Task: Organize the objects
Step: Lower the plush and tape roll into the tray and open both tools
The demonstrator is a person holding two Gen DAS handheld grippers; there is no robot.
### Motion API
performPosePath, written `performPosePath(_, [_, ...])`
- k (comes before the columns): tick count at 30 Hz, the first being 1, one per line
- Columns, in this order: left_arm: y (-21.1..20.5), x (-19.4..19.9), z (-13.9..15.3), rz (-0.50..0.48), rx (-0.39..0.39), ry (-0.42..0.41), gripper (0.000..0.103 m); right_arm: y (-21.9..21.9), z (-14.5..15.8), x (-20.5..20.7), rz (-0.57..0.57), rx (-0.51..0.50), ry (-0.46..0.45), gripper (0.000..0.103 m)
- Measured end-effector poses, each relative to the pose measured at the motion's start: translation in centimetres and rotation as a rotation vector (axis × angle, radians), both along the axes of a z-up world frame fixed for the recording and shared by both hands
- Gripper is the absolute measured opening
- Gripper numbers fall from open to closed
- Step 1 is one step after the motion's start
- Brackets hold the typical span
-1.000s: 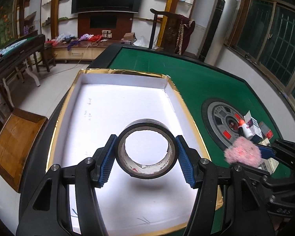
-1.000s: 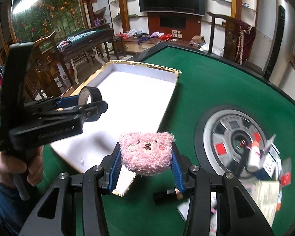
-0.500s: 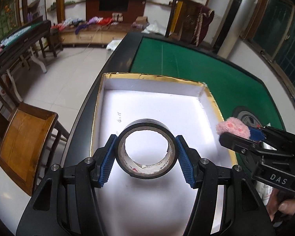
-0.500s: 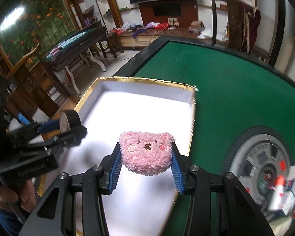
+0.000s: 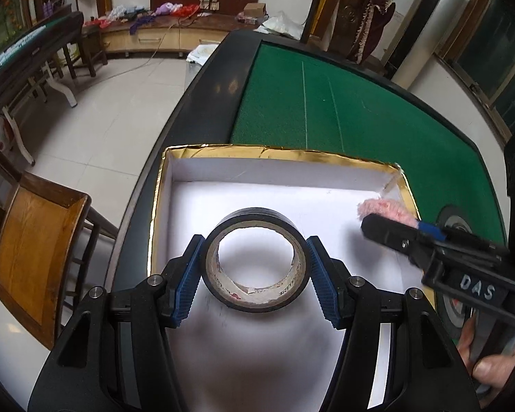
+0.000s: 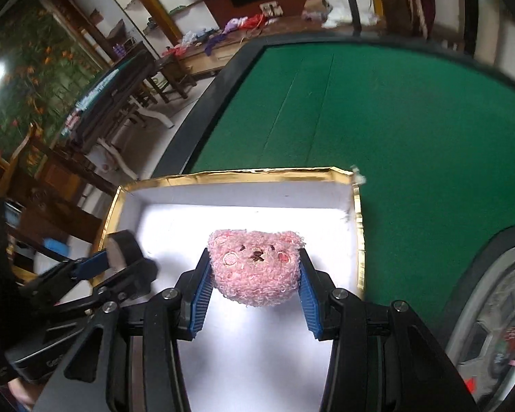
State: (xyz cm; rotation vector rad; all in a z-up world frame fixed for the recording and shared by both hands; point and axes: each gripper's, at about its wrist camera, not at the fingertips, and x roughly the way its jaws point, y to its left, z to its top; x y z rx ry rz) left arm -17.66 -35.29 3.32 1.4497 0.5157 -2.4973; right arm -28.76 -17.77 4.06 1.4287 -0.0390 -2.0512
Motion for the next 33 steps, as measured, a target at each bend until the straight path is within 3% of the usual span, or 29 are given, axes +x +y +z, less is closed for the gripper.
performPosePath(15, [0.2, -1.2, -1.1, -0.012, 0.005, 0.002, 0.06, -0.6, -1.3, -0.6, 0.005, 0.068, 0.042, 0.048])
performPosePath(22, [-0.6, -1.0, -0.7, -0.007, 0.065, 0.029, 0.06, -0.6, -1.2, -0.7, 0.015, 0.07, 0.037, 0.054])
performPosePath(29, [-0.8, -0.8, -0.4, -0.023, 0.101, 0.054, 0.061, -0.2, 0.1, 0.2, 0.016, 0.075, 0.083, 0.056])
performPosePath(33, [-0.3, -0.6, 0.2, -0.019, 0.073, 0.053, 0.061, 0.6, 1.4, 1.3, 0.018, 0.057, 0.117, 0.056])
